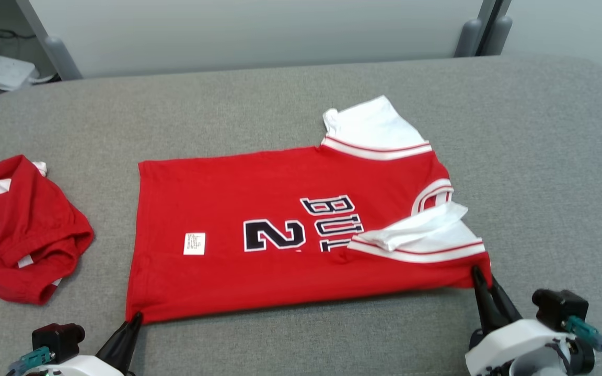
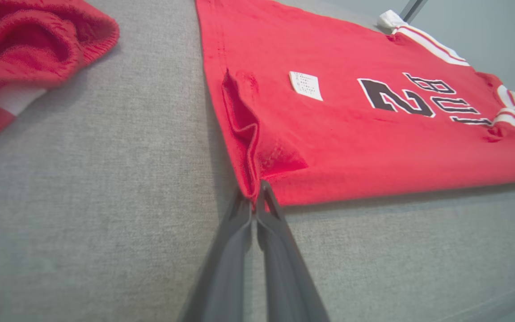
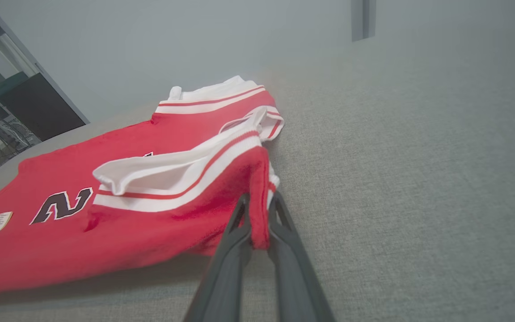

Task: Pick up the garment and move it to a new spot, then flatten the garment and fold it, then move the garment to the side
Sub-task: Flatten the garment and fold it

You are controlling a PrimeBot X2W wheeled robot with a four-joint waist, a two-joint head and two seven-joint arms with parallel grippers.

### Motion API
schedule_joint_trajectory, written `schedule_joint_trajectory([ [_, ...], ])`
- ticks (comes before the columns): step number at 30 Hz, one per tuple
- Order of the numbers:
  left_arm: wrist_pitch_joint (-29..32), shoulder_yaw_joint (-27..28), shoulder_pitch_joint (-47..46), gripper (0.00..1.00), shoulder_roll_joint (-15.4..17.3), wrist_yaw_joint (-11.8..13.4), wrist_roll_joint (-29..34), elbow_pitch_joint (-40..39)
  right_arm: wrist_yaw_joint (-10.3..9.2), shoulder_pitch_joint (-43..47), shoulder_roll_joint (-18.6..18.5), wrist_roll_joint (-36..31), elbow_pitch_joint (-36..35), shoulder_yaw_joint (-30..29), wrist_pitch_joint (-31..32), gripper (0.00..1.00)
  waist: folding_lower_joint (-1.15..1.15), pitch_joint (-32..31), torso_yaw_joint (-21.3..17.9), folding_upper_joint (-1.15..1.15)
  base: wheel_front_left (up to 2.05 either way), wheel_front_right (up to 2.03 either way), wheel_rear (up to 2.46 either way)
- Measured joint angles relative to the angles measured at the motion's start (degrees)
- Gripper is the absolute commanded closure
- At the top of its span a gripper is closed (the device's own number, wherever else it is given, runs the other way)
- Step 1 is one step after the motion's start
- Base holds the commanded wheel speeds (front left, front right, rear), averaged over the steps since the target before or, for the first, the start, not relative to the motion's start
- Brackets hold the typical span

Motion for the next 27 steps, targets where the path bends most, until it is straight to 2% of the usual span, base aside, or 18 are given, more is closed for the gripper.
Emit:
schedule_joint_trajectory([
  [11,0.0,1.1,0.2,1.0,-1.6,0.0,1.7,4.9,0.0,5.5,0.1,1.3,0.4,1.2,0.0,1.0,0.0,-2.9,-1.2,0.0,0.0,0.0,0.0],
  [14,0.0,1.1,0.2,1.0,-1.6,0.0,3.9,5.4,0.0,5.9,0.1,1.3,0.3,1.1,0.0,1.0,0.0,-2.9,-1.3,0.0,0.0,0.0,0.0],
  [27,0.0,1.7,2.3,1.0,-3.4,0.0,4.9,5.5,0.0,6.3,0.1,0.8,0.0,-0.4,0.0,1.0,0.0,-3.0,1.0,0.0,0.0,0.0,0.0],
])
